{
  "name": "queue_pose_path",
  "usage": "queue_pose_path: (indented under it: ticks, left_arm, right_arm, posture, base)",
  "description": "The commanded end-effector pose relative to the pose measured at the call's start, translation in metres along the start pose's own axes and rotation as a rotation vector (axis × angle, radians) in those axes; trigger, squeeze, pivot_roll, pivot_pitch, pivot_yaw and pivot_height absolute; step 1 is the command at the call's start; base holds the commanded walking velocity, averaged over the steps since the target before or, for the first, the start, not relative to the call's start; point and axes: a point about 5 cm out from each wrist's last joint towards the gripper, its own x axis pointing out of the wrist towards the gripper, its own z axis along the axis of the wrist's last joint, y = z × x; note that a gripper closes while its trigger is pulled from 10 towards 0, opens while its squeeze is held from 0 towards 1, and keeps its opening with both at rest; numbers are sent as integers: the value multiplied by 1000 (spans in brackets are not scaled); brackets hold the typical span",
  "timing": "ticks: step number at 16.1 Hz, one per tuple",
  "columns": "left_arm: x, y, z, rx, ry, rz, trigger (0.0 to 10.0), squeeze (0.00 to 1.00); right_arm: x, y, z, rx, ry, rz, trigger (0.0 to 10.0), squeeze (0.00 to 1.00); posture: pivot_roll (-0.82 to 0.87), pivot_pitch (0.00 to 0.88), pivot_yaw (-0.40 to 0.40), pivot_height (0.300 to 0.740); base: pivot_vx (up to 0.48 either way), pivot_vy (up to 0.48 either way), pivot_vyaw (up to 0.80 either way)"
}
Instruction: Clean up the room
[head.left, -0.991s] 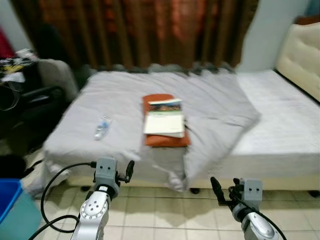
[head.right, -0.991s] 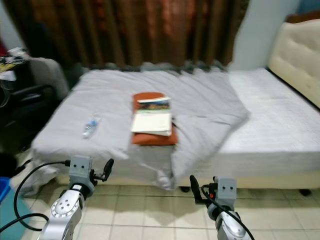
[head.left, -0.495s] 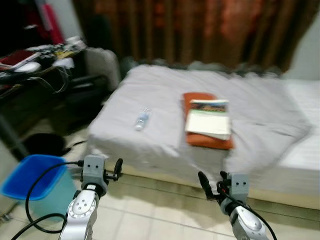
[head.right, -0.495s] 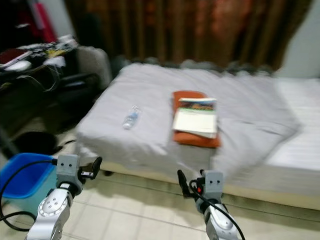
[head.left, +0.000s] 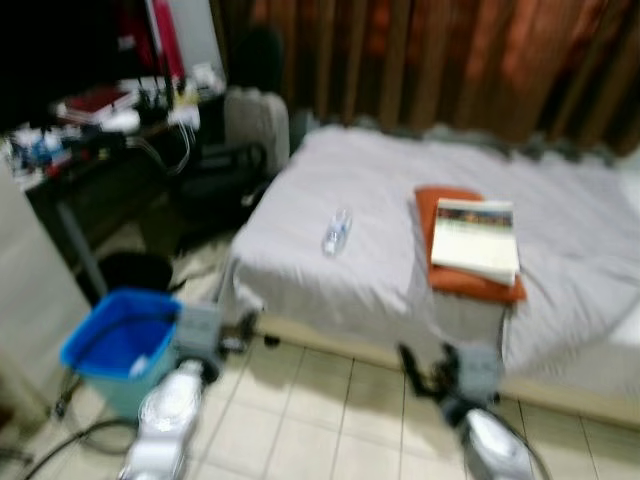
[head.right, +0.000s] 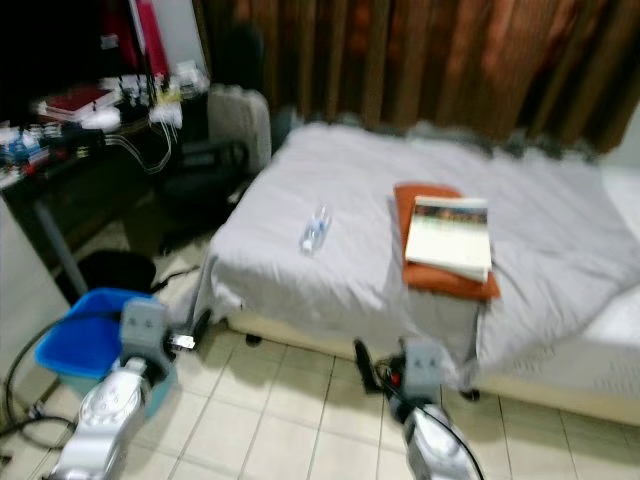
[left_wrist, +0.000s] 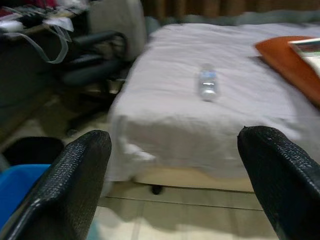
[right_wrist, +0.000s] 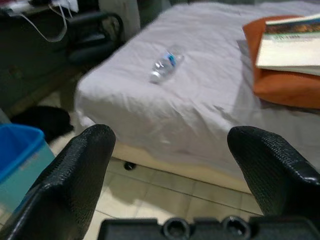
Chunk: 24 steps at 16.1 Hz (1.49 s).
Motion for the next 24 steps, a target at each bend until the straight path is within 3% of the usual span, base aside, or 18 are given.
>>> queue_pose_path:
  ticks: [1, 5, 11, 17, 21, 24]
  left_arm:
    - [5, -10, 3, -6, -1, -28, 10000, 0]
    - [6, -13, 2, -7, 0, -35, 10000, 0]
    - [-3, -12, -8, -61, 32, 32, 10000, 0]
    - [-1, -8, -4, -29, 22, 31, 10000, 0]
    - [-2, -14, -5, -41, 27, 19, 10000, 0]
    - [-4, -17, -7, -33, 37, 5, 10000, 0]
  right_arm:
    - [-1, -9, 1, -29, 9, -25, 10000, 0]
    - [5, -7, 2, -42, 18, -14, 10000, 0]
    - [5, -7, 1, -36, 19, 1, 10000, 0]
    - [9, -6, 1, -50, 27, 11, 10000, 0]
    - [9, -8, 1, -67, 38, 17, 10000, 0]
    - [6, -9, -2, -63, 44, 22, 10000, 0]
  posture:
    - [-3, 0, -6, 740]
    - [2, 0, -11, 740]
    - [9, 0, -18, 740]
    - [25, 0, -29, 740]
    - [25, 0, -33, 740]
    - [22, 0, -35, 740]
  base:
    - [285, 386, -800]
    - [286, 386, -800]
    - [287, 386, 0]
    - [287, 385, -381]
    - [286, 385, -800]
    - [286, 385, 0]
